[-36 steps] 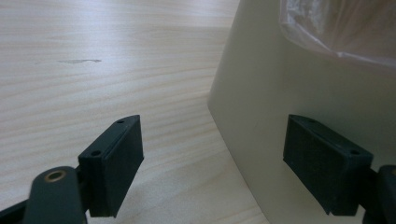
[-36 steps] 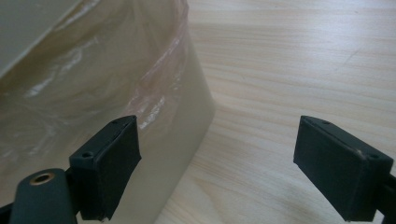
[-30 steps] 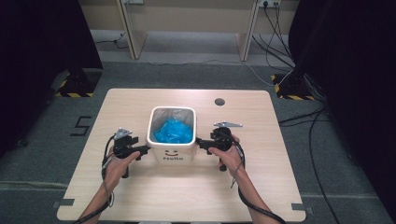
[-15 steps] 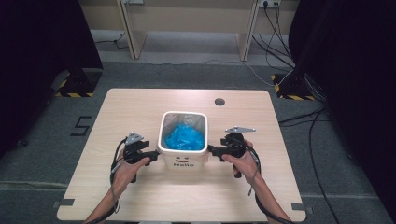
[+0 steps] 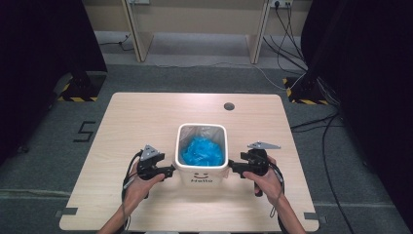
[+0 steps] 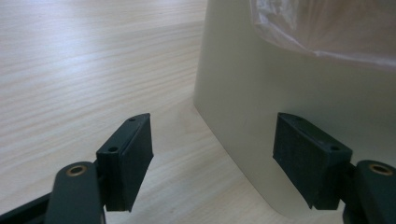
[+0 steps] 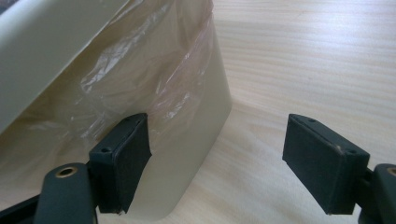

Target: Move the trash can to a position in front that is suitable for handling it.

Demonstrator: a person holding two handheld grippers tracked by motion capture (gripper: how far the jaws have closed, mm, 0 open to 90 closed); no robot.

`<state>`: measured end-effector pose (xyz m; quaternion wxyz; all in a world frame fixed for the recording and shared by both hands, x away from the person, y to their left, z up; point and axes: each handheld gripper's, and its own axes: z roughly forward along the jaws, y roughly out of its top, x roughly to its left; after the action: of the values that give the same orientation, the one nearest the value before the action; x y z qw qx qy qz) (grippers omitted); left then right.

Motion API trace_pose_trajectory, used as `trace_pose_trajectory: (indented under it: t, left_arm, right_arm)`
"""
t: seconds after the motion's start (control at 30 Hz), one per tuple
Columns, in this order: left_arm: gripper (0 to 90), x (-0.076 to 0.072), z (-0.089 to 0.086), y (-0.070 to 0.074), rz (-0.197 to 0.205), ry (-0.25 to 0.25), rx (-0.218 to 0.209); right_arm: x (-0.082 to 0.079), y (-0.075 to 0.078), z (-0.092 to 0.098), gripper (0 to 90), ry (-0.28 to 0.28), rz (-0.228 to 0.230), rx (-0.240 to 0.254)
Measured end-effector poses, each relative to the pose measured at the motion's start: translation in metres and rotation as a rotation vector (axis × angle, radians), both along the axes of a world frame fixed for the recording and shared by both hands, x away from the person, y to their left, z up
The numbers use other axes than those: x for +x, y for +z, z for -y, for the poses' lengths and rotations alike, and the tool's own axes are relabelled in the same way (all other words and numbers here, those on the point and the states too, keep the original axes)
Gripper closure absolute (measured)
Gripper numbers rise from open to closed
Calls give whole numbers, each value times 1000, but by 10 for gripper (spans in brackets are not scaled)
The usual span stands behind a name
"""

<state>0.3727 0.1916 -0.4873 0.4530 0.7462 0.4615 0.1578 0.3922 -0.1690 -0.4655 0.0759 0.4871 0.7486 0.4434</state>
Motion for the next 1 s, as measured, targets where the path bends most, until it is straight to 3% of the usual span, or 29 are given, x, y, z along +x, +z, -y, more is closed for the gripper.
trace_pose_trajectory:
  t: [0.37,0.67,0.87,1.0]
  left_arm:
    - [275,-17,15,1,11,-41,12]
    - [275,-23,17,1,10,-48,10]
    - [209,-23,10,-2,6,-46,-11]
    - [208,-30,-3,-6,8,-34,6]
  right_arm:
    - [-24,-5,16,241,-31,19,35]
    - [-30,-6,20,234,-27,13,48]
    - [-30,-8,22,190,-31,12,51]
    - [-28,-11,32,185,-85,20,74]
